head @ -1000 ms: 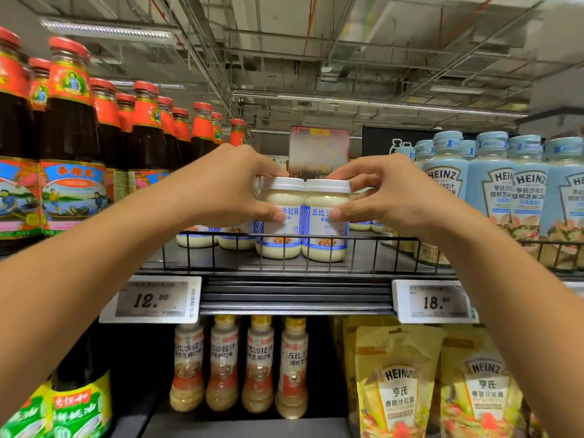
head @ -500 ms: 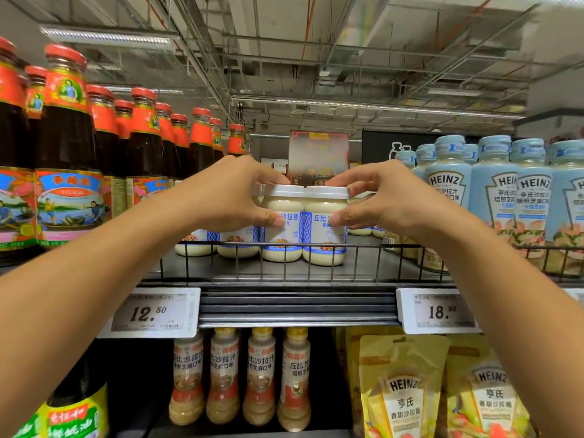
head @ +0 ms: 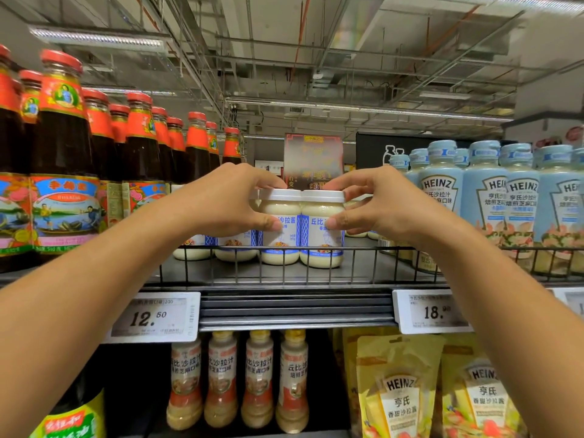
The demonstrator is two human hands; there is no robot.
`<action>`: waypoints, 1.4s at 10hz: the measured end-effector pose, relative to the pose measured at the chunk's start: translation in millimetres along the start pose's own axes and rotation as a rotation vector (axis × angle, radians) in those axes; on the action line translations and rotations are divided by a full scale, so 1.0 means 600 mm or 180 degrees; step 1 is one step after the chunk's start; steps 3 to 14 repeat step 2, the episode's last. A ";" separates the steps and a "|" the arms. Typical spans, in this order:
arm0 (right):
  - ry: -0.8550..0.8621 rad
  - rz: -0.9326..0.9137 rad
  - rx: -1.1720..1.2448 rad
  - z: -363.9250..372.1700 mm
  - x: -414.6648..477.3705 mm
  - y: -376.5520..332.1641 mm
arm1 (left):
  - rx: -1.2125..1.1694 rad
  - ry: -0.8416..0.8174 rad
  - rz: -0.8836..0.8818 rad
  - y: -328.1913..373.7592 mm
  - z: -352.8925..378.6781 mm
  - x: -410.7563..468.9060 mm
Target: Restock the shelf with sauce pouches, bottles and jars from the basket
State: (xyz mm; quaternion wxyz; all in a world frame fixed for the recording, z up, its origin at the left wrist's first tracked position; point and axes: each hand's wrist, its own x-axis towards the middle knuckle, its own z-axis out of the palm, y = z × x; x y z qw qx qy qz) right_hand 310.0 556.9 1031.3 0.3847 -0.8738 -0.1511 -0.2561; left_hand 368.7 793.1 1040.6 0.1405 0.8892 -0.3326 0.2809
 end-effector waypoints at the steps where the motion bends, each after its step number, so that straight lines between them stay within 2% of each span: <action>1: -0.0007 -0.0012 -0.0474 -0.005 -0.005 -0.007 | 0.0078 0.0045 0.0156 -0.003 -0.001 -0.003; 2: 0.0112 -0.0119 -0.0716 -0.004 -0.012 -0.013 | 0.0006 0.0330 0.0205 -0.006 -0.004 -0.011; 14: 0.0112 -0.0119 -0.0716 -0.004 -0.012 -0.013 | 0.0006 0.0330 0.0205 -0.006 -0.004 -0.011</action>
